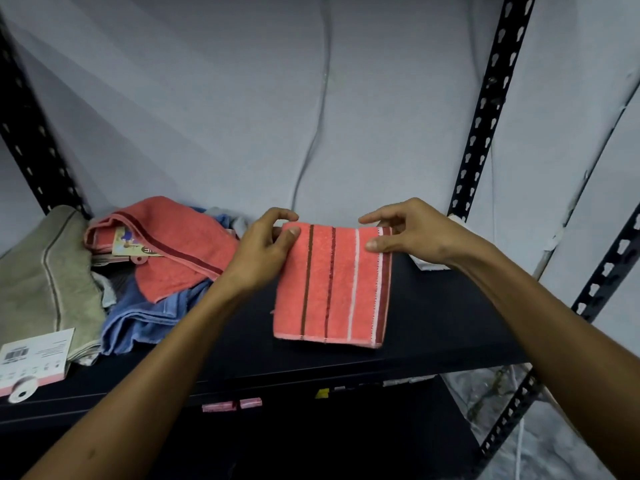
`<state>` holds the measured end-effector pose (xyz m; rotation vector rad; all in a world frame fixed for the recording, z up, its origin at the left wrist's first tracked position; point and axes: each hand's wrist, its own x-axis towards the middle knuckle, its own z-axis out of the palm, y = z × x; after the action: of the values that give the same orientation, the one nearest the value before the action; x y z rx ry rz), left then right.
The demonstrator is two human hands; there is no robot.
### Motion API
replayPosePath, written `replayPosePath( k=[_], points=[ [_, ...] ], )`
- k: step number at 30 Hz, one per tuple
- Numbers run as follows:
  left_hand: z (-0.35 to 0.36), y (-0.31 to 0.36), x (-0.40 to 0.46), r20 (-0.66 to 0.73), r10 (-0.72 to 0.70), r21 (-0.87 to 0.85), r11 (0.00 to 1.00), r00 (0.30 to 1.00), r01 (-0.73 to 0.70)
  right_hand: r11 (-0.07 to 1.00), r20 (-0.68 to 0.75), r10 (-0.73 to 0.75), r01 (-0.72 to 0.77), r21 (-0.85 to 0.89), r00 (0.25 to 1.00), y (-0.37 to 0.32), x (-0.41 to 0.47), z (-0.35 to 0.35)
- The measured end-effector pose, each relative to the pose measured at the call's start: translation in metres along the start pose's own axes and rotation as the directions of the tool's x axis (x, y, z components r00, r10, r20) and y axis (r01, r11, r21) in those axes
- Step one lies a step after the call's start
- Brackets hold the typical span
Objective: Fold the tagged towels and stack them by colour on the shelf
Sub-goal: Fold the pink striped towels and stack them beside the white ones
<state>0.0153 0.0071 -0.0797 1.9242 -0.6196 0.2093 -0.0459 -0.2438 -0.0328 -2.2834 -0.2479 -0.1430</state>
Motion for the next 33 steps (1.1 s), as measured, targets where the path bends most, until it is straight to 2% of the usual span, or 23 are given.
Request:
replayPosePath(
  k=[3,6,8,10,12,14,17,19,21,23,25,28,31,33],
  points=[
    [0.000,-0.007,0.023,-0.029,0.043,0.015,0.999,0.999,-0.042,0.989,-0.045,-0.006,0.000,-0.146,0.999,0.003,0.018,-0.006],
    [0.003,-0.003,0.044,-0.128,0.195,0.130,0.975,0.972,-0.178,0.965,-0.172,-0.091,0.044,-0.257,0.981,0.008,0.039,-0.013],
    [0.008,0.000,0.047,-0.169,0.360,0.209,0.923,0.917,-0.324,0.937,-0.277,-0.198,0.099,-0.334,0.940,0.013,0.049,-0.013],
    [0.017,-0.005,0.043,-0.148,0.560,0.360,0.798,0.816,-0.483,0.882,-0.333,-0.327,0.159,-0.444,0.884,0.027,0.051,-0.009],
    [0.031,-0.019,0.035,-0.014,0.717,0.475,0.618,0.697,-0.626,0.818,-0.318,-0.411,0.191,-0.542,0.855,0.053,0.043,0.000],
    [0.051,-0.036,0.019,0.161,0.772,0.485,0.480,0.614,-0.731,0.795,-0.260,-0.386,0.176,-0.581,0.885,0.084,0.027,0.012],
    [0.086,-0.054,-0.012,0.406,0.725,0.399,0.407,0.556,-0.822,0.798,-0.132,-0.253,0.130,-0.589,0.958,0.124,-0.003,0.033],
    [0.100,-0.057,-0.026,0.502,0.681,0.314,0.431,0.533,-0.846,0.825,-0.121,-0.220,0.118,-0.552,0.968,0.140,-0.019,0.041],
    [0.098,-0.057,-0.027,0.514,0.643,0.269,0.508,0.567,-0.819,0.835,-0.170,-0.218,0.093,-0.542,0.961,0.146,-0.030,0.043],
    [0.086,-0.059,-0.022,0.493,0.573,0.285,0.605,0.655,-0.744,0.837,-0.233,-0.162,0.008,-0.547,0.959,0.145,-0.034,0.044],
    [0.071,-0.066,-0.013,0.466,0.493,0.363,0.651,0.735,-0.667,0.841,-0.302,-0.108,-0.075,-0.535,0.947,0.142,-0.035,0.048],
    [0.054,-0.082,-0.001,0.457,0.350,0.454,0.699,0.818,-0.553,0.881,-0.379,-0.184,-0.019,-0.474,0.907,0.127,-0.038,0.064],
    [0.047,-0.097,0.000,0.388,0.161,0.396,0.860,0.907,-0.322,0.899,-0.325,-0.230,0.072,-0.432,0.917,0.098,-0.046,0.084],
    [0.045,-0.103,0.000,0.354,0.134,0.317,0.914,0.926,-0.254,0.859,-0.215,-0.232,0.097,-0.502,0.949,0.086,-0.048,0.096]
  ],
)
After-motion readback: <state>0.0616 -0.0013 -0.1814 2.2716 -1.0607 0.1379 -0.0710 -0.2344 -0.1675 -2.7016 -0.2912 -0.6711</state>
